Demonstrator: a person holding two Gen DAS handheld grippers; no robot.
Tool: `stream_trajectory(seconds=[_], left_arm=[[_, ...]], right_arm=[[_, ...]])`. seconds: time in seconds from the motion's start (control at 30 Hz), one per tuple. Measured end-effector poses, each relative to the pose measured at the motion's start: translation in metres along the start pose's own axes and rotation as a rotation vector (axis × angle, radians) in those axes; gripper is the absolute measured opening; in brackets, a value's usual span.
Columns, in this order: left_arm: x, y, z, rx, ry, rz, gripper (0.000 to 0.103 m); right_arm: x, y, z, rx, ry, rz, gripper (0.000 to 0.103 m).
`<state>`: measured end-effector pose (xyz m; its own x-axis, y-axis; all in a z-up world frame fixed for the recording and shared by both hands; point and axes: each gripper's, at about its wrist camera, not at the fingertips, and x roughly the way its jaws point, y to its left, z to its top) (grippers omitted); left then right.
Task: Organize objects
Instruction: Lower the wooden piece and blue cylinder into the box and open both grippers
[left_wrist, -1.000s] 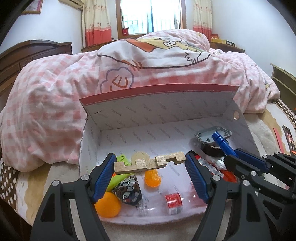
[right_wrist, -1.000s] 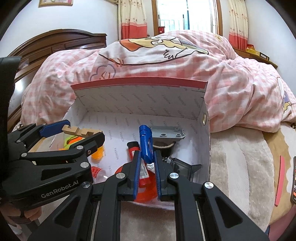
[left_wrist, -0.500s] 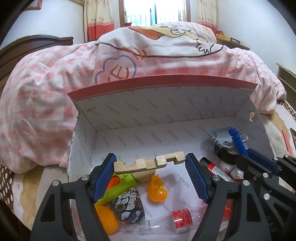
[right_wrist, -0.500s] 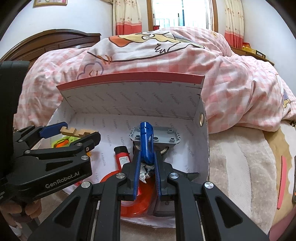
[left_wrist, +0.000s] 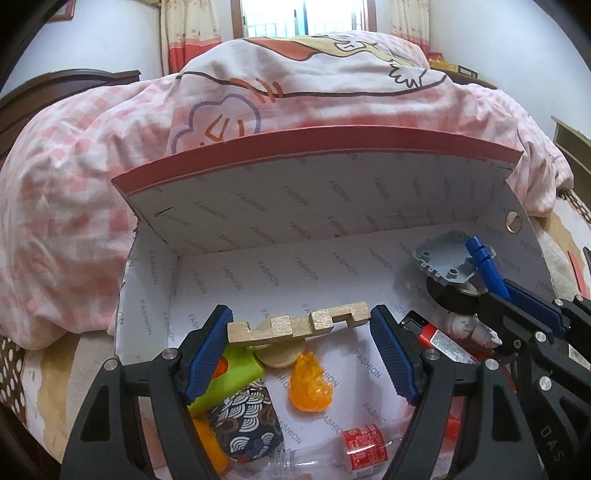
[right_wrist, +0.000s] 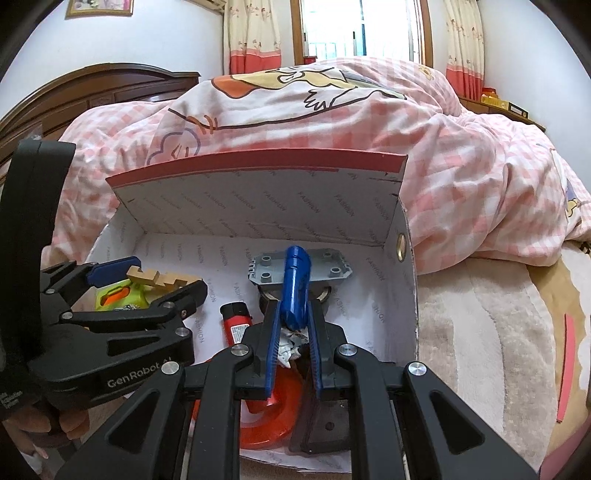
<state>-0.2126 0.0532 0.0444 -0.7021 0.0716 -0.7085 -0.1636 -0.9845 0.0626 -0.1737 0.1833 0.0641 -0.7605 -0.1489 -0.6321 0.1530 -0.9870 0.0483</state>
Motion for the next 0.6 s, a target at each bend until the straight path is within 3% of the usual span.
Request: stream_trajectory(seconds=[0.07,0.17,0.3,0.6], left_arm=[[0.0007,-0.0010,-0.0004,0.001,-0.002,0.000,0.078],[0.0009,-0.0012,-0.0007,-0.004,-0.004,0.000,0.079],[0.0021,0.0015,-0.0017,-0.021,-0.005,0.010,0.081],[0.0003,0.0048,-0.0029,-0.029,-0.010,0.019,0.081]], right_arm=[[-0.0002,0.0003,-0.0006,0.001,-0.004,0.007,0.016],[0.0015,0.0010,-0.0015,0.004,-0.001,0.028,0.028],[0.0019,0.0017,-0.0025,0.001,-0.010,0.024,0.037],[-0.0009,-0.0004,-0.0034,0.007,-0.036,0.029,0.048]])
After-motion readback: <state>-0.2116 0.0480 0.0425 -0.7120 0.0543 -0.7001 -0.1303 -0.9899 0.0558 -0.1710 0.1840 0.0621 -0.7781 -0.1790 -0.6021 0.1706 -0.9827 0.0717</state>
